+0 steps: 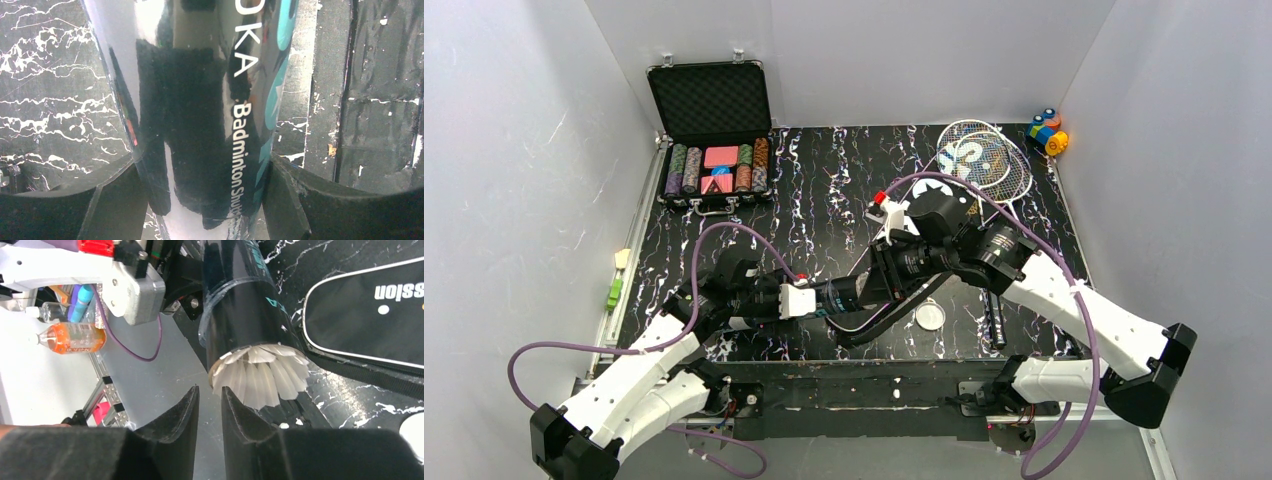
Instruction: Pack up the badminton gear
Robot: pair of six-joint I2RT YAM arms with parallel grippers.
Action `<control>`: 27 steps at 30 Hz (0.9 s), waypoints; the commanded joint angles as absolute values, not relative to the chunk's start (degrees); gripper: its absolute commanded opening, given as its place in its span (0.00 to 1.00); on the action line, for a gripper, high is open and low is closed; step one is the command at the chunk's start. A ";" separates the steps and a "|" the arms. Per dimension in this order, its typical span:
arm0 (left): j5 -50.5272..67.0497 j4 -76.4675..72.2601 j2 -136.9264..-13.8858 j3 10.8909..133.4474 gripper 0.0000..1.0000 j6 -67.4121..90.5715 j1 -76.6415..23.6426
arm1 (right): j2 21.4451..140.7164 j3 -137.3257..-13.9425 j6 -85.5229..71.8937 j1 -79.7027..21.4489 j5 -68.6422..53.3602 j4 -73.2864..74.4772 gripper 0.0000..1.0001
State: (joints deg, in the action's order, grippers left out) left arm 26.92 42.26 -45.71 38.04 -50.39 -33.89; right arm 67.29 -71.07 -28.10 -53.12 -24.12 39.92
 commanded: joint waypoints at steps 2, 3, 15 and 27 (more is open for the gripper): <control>28.87 41.40 -44.85 40.03 0.06 -50.91 -34.19 | 65.36 -72.02 -29.10 -54.32 -23.32 35.77 0.40; 28.90 41.40 -44.76 40.00 0.05 -50.91 -34.19 | 64.82 -72.61 -29.17 -54.29 -22.73 36.22 0.43; 28.98 41.37 -44.59 41.32 0.04 -49.65 -34.19 | 57.45 -72.47 -31.43 -49.47 -10.80 45.50 0.57; 28.41 41.31 -44.82 42.34 0.00 -50.37 -34.19 | 59.59 -65.83 -32.59 -48.96 -13.84 36.37 0.78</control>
State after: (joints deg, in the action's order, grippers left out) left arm 27.44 42.44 -45.54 39.51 -49.91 -33.93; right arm 58.76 -65.34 -31.79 -49.10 -14.41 41.47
